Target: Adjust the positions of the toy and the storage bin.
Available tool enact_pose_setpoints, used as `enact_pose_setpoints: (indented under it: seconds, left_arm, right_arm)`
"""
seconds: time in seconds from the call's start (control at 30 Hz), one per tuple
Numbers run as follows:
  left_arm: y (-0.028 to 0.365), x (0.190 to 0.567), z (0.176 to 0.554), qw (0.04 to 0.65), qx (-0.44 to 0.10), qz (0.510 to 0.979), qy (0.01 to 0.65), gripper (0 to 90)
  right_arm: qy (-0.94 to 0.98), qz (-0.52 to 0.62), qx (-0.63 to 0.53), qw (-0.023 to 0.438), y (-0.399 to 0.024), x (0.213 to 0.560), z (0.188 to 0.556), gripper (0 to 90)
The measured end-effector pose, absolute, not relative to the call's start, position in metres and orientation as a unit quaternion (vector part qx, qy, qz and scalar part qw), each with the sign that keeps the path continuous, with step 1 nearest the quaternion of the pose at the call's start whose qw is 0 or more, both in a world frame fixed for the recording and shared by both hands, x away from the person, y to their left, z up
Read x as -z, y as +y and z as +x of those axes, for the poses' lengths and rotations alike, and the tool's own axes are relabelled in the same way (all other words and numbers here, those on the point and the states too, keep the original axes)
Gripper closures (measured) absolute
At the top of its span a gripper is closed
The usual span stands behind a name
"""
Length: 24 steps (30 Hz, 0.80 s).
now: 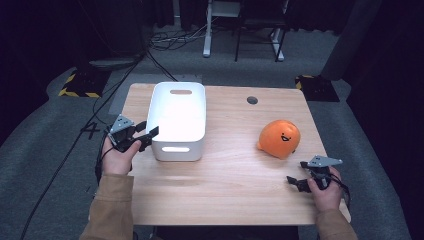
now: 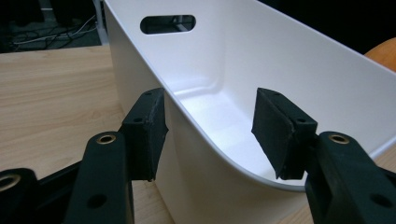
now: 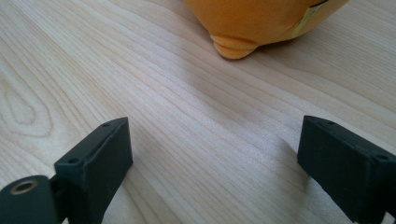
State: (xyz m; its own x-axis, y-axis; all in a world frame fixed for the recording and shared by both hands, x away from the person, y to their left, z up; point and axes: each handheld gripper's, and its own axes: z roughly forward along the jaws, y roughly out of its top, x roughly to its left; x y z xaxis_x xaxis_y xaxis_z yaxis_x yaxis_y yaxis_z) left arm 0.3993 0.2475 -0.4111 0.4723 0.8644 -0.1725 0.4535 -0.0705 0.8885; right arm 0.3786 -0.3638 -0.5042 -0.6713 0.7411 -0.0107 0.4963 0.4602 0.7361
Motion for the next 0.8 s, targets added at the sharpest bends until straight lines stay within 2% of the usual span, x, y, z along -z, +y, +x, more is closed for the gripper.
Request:
enact_pose_setpoints:
  seconds: [0.4, 0.8]
  left_arm:
    - [0.245, 0.412, 0.396, 0.501, -0.198, 0.702, 0.465, 45.3]
    - [0.222, 0.413, 0.381, 0.506, -0.204, 0.708, 0.448, 41.4]
  right_arm:
    - [0.839, 0.369, -0.364, 0.168, -0.364, 0.504, 0.378, 10.3]
    - [0.839, 0.368, -0.364, 0.168, -0.364, 0.504, 0.379, 10.3]
